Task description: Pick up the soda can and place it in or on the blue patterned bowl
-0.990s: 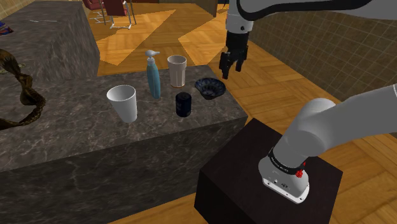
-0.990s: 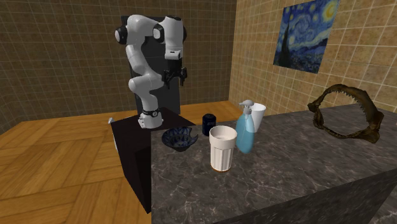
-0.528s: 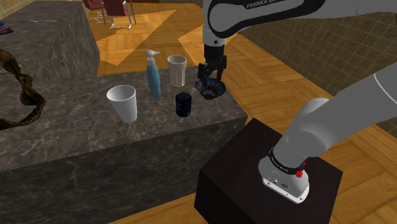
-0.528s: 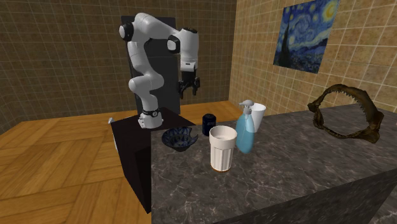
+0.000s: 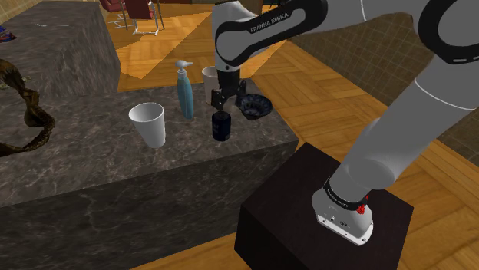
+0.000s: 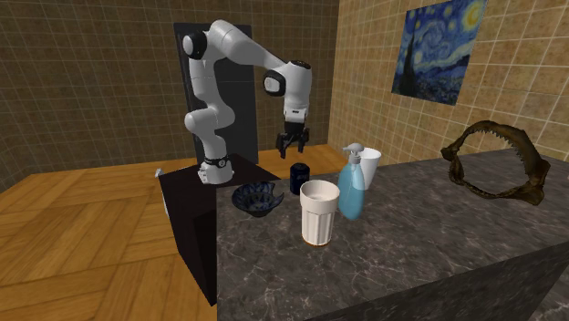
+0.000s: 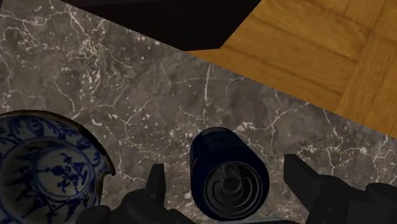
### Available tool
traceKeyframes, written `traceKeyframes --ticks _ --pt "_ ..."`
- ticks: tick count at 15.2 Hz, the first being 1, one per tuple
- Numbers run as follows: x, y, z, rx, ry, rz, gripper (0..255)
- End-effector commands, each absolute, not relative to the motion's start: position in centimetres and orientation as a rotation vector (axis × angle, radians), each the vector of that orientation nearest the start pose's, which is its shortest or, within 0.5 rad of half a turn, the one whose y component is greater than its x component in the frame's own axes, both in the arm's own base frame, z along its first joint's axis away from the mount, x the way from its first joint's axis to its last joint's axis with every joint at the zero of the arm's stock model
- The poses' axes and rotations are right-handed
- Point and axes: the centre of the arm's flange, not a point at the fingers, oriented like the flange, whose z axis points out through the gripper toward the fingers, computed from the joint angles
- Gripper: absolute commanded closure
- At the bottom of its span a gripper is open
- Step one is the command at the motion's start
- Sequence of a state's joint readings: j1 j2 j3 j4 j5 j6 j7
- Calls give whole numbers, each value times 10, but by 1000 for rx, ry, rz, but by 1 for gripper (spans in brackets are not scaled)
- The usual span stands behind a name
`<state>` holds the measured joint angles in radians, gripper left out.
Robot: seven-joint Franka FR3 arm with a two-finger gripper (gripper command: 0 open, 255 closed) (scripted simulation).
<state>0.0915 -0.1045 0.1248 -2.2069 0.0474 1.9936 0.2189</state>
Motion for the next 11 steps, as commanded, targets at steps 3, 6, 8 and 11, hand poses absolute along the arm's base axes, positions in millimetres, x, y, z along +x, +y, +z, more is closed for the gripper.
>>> traceKeyframes --ticks 3,6,8,11 --pt "500 123 397 -3131 50 181 0" --pt "499 123 381 -3131 50 181 0" --pt "497 123 371 -3131 50 181 0" --pt "496 123 362 -3131 50 181 0"
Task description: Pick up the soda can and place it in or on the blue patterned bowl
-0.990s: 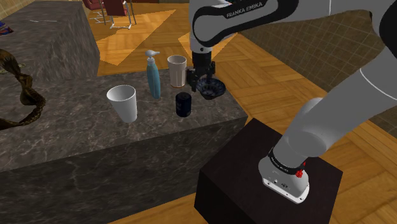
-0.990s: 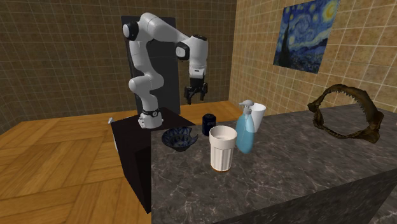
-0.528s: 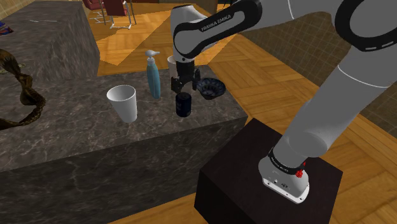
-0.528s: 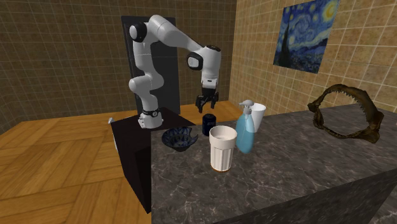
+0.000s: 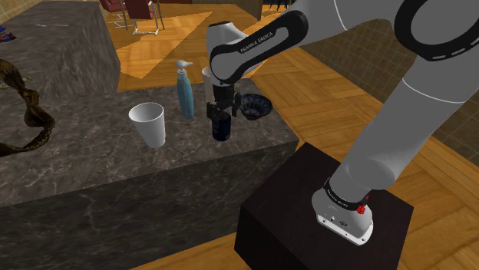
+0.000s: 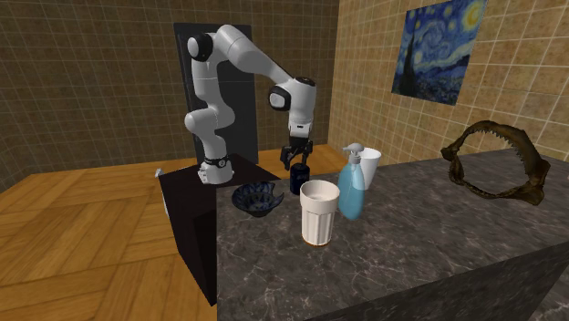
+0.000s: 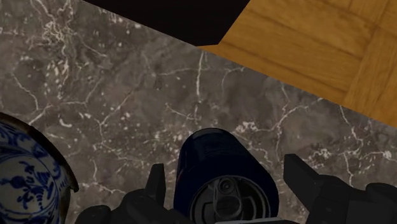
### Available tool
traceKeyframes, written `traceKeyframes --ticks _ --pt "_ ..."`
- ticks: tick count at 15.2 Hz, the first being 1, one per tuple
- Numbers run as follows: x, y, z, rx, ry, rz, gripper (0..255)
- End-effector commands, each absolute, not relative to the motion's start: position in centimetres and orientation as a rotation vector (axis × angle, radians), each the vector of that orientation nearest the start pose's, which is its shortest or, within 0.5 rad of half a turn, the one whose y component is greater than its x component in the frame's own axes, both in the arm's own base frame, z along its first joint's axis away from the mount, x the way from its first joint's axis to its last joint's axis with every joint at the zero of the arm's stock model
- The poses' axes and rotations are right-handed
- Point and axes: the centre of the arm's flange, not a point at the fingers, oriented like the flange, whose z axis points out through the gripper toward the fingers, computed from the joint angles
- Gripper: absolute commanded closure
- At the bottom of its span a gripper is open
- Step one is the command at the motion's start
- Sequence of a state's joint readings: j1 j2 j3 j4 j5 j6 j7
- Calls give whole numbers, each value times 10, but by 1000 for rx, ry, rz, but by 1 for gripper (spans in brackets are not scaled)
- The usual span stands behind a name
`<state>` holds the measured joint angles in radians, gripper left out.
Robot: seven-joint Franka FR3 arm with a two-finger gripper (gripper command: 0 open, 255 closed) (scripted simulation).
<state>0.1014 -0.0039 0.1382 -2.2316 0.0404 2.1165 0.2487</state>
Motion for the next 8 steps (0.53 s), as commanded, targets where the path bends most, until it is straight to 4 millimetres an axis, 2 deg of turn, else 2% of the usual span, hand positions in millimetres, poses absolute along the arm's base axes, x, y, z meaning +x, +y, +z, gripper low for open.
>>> traceKeyframes --ticks 1,6,7,8 --pt "496 123 362 -3131 50 181 0" --pt "496 123 363 -3131 50 181 0" --pt "496 123 363 -3131 50 181 255" --pt "496 123 363 -3131 50 181 255"
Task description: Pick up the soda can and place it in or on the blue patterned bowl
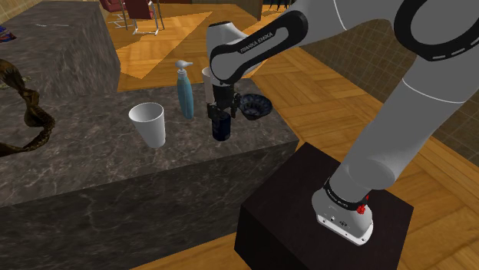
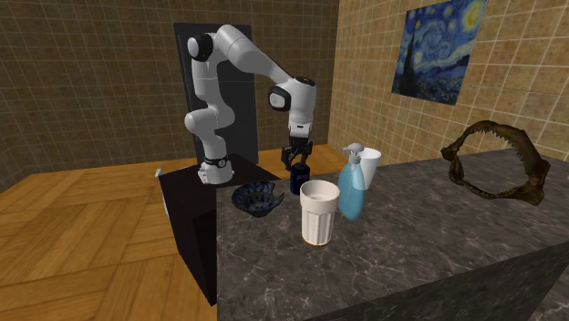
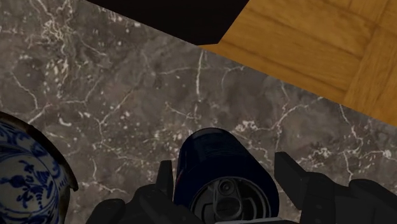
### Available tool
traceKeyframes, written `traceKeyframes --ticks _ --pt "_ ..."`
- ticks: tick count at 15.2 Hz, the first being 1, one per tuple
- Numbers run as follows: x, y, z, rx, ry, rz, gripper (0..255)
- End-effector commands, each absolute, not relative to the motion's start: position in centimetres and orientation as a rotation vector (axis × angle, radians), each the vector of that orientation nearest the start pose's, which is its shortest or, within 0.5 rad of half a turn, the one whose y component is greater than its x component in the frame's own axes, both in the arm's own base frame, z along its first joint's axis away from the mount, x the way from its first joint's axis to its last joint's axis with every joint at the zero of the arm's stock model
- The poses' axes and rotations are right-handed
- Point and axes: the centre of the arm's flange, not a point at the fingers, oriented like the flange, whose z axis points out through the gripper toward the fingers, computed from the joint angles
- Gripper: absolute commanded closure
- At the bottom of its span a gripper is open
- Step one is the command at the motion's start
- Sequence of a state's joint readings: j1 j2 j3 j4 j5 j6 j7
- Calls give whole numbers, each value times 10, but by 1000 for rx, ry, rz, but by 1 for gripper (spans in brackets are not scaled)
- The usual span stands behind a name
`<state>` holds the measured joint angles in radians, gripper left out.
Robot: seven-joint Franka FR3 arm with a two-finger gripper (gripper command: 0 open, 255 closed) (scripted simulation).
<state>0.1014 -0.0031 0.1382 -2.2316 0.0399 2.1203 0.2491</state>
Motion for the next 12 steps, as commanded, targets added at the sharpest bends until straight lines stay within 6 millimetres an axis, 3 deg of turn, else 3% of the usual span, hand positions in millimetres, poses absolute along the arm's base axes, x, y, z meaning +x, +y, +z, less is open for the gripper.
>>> traceKeyframes --ticks 1,8,12 --pt "496 123 363 -3131 50 181 255" --pt "496 123 362 -3131 50 181 255" --pt "496 123 384 -3131 50 181 255"
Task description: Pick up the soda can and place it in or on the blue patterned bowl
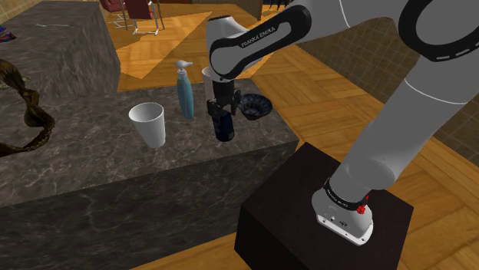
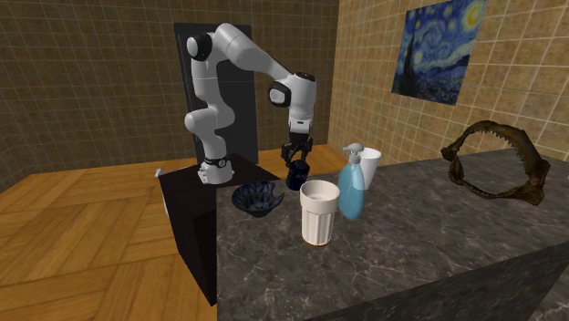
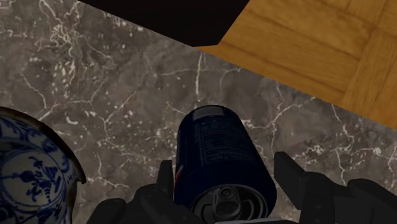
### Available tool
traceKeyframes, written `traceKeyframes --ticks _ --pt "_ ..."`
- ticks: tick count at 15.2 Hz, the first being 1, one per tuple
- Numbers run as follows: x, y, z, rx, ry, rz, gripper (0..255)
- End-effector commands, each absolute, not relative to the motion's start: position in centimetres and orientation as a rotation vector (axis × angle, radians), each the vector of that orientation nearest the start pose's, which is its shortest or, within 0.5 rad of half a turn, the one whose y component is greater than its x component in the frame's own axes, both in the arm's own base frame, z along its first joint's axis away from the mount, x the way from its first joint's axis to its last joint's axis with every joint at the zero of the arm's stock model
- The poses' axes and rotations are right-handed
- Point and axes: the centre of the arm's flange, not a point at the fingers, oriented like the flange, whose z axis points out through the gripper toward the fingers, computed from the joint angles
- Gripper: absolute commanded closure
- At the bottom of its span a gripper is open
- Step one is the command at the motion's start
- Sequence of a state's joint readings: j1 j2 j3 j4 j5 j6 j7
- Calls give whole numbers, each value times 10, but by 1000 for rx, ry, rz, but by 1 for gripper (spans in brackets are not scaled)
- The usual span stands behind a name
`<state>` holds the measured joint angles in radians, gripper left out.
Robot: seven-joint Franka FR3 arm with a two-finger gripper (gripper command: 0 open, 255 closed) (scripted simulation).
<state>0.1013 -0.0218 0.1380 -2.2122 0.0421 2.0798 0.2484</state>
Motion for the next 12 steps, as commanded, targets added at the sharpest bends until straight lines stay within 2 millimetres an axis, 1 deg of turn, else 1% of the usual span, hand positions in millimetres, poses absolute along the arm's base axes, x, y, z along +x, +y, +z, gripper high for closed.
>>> traceKeyframes --ticks 1,12 --pt "496 123 389 -3131 50 181 255" --pt "496 123 447 -3131 50 181 255"
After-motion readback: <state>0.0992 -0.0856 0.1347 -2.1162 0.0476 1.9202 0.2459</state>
